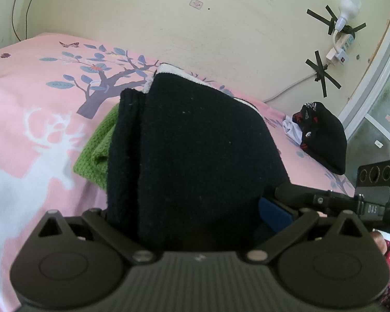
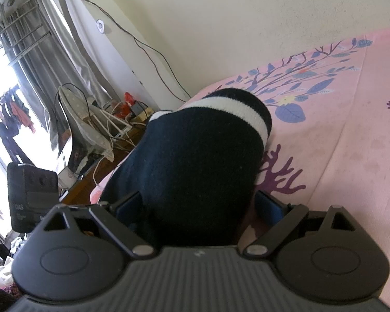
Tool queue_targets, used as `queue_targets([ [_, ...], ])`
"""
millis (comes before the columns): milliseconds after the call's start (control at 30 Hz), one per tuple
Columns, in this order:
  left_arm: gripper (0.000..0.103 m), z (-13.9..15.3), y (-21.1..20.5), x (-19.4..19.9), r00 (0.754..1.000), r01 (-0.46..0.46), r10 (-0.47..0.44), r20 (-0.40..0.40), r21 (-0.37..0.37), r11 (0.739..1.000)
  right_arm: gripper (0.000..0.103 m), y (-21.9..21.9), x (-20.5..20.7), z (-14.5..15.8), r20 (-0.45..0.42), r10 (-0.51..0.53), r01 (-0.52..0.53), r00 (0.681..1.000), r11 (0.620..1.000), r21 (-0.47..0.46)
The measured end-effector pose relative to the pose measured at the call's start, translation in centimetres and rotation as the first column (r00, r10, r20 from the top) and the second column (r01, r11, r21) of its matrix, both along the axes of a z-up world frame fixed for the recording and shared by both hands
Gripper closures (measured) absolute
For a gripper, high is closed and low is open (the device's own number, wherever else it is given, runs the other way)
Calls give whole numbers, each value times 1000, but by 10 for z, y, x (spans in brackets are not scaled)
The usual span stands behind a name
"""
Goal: Fold small clothes
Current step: 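Squeeze the black bundle between both grippers, pressing its sides together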
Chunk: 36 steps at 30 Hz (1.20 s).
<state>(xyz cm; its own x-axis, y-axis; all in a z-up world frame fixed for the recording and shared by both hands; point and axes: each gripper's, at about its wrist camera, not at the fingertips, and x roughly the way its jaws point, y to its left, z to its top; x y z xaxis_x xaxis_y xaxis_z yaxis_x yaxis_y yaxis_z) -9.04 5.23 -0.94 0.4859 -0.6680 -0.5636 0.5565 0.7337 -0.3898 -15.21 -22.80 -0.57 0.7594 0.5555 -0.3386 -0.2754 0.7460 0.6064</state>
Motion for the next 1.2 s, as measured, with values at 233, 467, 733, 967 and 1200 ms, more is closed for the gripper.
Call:
queue_targets([
  [233,0,0,0,0,1000,4,-4,-2,4,1000,16,-1,1,-1,3,-1,1,1000,1000,0],
  [467,0,0,0,0,1000,3,-3,-2,5,1000,16,-1,-1,-1,8,-13,13,1000,1000,9],
  [733,0,0,-1,0,1000,2,-2,-2,5,1000,16,0,-2,-1,9,-15,15,1000,1000,7],
  [967,0,1,-1,0,1000,2,-2,-3,7,1000,16,-1,-1,-1,6,-11,11,1000,1000,6],
  [1200,0,1,0,3,1000,13,-12,-13,9,1000,16,-1,0,0,0,-8,8,1000,1000,10],
])
